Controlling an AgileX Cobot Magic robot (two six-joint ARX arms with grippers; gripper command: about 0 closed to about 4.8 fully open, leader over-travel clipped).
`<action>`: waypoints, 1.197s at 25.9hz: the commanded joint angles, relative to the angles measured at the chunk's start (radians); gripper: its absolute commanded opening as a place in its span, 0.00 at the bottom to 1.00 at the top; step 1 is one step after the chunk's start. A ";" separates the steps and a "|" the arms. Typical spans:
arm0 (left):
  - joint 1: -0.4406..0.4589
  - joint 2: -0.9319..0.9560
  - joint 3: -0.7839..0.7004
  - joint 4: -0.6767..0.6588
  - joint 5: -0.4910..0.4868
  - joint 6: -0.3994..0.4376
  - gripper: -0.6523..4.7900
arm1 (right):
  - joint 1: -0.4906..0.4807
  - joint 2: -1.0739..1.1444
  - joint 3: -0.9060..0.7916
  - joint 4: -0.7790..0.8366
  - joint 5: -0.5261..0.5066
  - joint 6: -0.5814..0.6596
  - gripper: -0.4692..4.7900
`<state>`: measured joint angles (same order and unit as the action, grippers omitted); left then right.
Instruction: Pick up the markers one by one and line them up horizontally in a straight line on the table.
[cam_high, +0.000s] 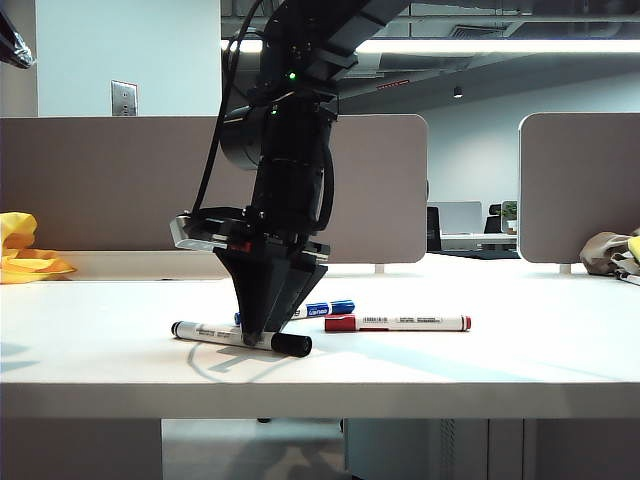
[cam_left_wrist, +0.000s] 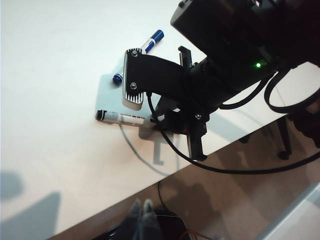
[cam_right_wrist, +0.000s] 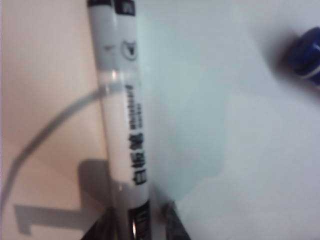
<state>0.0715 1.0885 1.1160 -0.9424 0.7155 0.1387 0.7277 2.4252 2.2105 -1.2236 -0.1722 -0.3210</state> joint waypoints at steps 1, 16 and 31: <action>0.001 -0.003 0.004 0.005 0.007 0.003 0.11 | 0.002 0.013 0.000 0.004 0.018 -0.002 0.35; 0.001 -0.003 0.004 -0.001 0.007 0.003 0.11 | 0.001 0.044 0.000 -0.024 0.045 -0.043 0.11; 0.000 -0.003 0.004 0.002 0.007 0.003 0.11 | -0.039 0.050 0.012 -0.079 0.179 -0.135 0.11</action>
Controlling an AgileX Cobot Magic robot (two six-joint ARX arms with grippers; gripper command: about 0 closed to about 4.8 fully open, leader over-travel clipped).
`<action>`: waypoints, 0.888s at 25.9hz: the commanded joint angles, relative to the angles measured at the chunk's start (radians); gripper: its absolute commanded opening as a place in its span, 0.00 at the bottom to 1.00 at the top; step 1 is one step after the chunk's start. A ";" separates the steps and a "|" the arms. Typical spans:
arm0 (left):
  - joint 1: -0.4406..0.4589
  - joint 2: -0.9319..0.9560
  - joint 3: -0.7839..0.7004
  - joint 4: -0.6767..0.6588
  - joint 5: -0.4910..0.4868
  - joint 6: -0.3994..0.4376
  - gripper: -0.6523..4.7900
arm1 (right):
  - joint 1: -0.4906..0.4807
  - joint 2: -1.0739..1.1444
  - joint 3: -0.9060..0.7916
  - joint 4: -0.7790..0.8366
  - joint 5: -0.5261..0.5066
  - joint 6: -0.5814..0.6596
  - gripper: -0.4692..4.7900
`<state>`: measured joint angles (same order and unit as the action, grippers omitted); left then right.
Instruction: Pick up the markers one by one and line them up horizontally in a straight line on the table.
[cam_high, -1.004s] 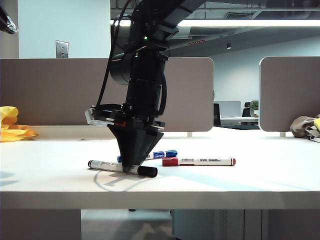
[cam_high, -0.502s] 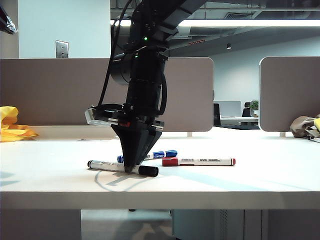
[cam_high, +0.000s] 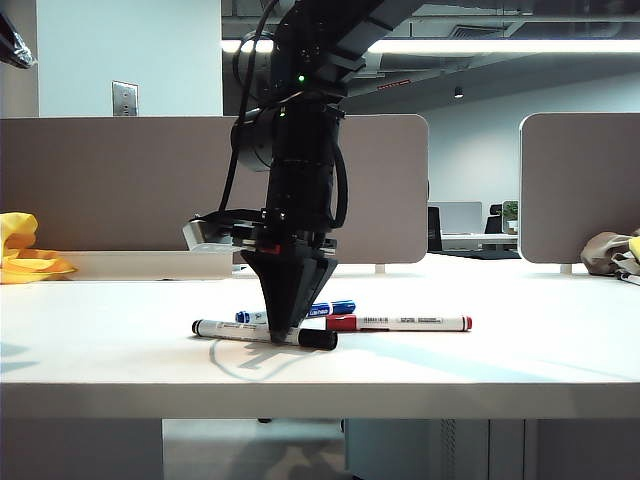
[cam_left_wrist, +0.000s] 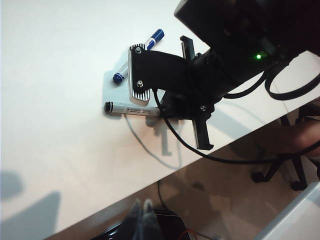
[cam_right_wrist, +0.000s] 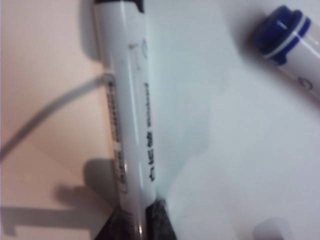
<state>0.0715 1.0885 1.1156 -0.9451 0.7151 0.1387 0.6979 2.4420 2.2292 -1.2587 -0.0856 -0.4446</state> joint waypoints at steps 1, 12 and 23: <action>0.000 -0.003 0.005 0.005 0.007 0.003 0.11 | -0.011 0.034 0.003 -0.046 0.093 -0.024 0.11; 0.000 -0.003 0.005 0.009 0.007 0.003 0.11 | 0.022 0.034 0.092 -0.041 0.038 -0.023 0.11; 0.000 -0.003 0.005 0.011 0.008 0.003 0.11 | 0.077 0.034 0.092 -0.065 0.065 -0.072 0.11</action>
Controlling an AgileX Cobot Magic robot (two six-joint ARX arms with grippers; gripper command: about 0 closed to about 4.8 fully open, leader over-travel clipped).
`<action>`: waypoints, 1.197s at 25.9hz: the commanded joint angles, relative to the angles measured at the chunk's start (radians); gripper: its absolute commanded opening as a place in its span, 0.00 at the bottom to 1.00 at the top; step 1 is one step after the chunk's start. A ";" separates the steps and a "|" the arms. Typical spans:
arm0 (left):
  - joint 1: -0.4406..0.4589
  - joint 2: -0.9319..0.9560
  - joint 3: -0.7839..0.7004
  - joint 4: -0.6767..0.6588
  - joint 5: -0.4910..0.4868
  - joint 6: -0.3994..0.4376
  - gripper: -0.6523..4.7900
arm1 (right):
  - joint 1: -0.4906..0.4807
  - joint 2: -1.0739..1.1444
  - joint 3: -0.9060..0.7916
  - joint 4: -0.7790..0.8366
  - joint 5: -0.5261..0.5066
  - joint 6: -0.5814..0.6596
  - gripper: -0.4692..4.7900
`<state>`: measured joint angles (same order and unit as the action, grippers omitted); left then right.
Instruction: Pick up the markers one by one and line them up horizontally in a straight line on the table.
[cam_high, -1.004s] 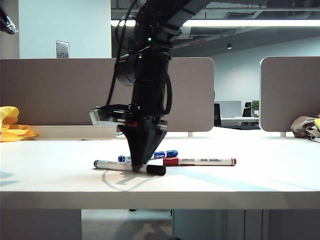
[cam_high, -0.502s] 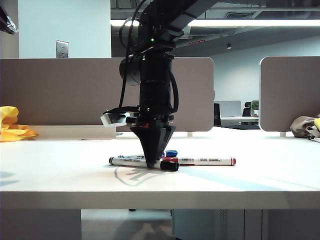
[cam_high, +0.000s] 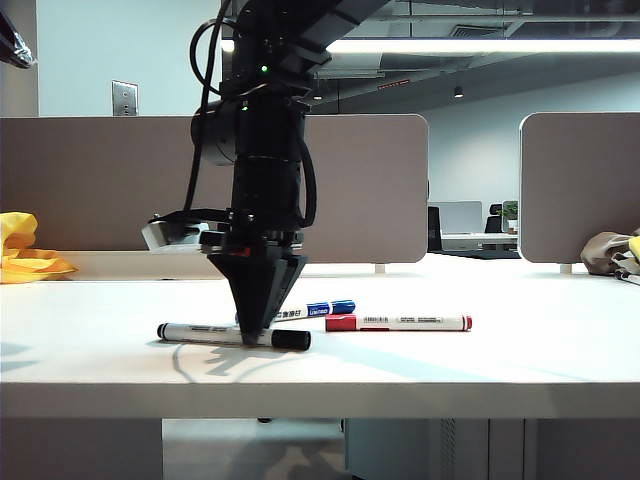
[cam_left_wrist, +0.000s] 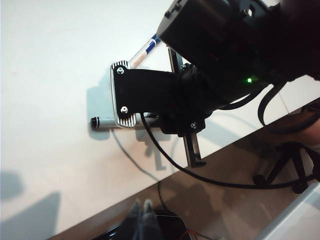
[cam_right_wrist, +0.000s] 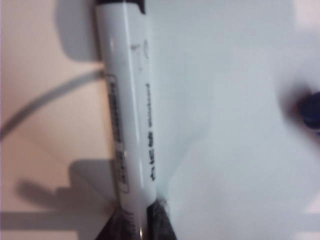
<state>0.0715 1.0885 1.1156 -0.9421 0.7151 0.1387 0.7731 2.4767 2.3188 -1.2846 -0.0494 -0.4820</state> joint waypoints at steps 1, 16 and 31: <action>0.000 -0.003 0.005 0.008 0.008 0.003 0.11 | 0.003 -0.001 0.002 -0.043 0.034 -0.048 0.11; 0.000 -0.003 0.005 0.009 0.007 0.001 0.11 | 0.010 -0.001 0.026 0.092 0.203 -0.181 0.11; 0.000 -0.003 0.005 0.016 0.007 0.002 0.11 | 0.021 0.012 0.054 0.150 0.163 -0.229 0.11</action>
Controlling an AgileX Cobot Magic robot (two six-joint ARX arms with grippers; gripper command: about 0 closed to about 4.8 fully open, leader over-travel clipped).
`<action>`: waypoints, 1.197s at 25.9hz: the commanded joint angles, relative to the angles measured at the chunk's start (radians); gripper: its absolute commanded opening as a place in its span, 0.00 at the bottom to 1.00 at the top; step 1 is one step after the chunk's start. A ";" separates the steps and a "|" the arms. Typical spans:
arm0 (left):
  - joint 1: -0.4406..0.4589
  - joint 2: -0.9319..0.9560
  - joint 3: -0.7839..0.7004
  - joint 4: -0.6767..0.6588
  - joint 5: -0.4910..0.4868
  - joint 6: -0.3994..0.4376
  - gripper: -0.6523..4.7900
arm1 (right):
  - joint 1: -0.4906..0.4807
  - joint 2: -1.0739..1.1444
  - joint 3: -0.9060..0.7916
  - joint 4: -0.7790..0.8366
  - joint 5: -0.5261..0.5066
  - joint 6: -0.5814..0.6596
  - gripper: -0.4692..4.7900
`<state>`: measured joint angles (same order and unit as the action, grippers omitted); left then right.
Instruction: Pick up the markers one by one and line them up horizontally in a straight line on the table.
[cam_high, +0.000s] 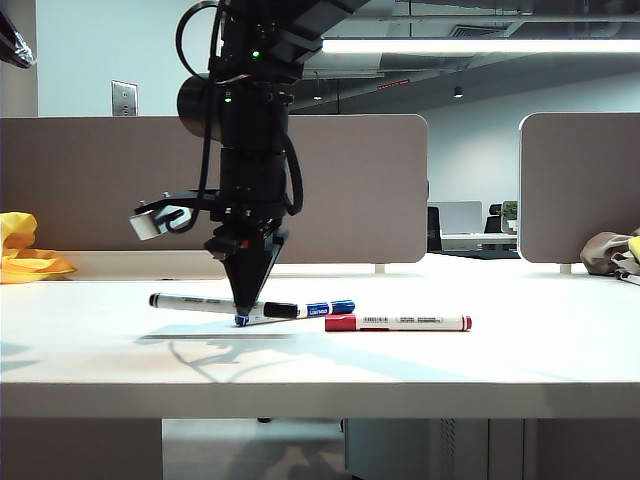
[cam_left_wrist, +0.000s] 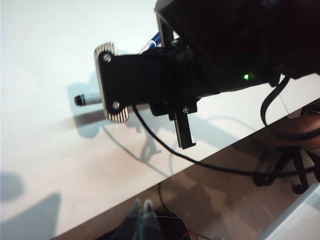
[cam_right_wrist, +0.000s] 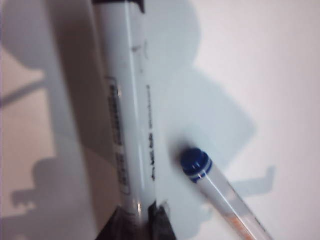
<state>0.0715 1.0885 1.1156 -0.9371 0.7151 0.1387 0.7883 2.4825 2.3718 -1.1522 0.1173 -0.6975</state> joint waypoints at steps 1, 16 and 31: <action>0.000 -0.003 0.005 0.010 0.007 0.003 0.11 | 0.006 0.010 0.001 0.019 -0.003 -0.014 0.11; 0.000 -0.007 0.005 0.004 0.007 0.001 0.11 | -0.031 0.031 0.001 0.028 0.046 -0.037 0.11; 0.000 -0.007 0.005 0.003 0.007 0.001 0.11 | -0.032 0.031 -0.001 -0.005 0.042 -0.034 0.20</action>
<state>0.0715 1.0863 1.1156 -0.9394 0.7151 0.1387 0.7540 2.5168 2.3707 -1.1439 0.1623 -0.7315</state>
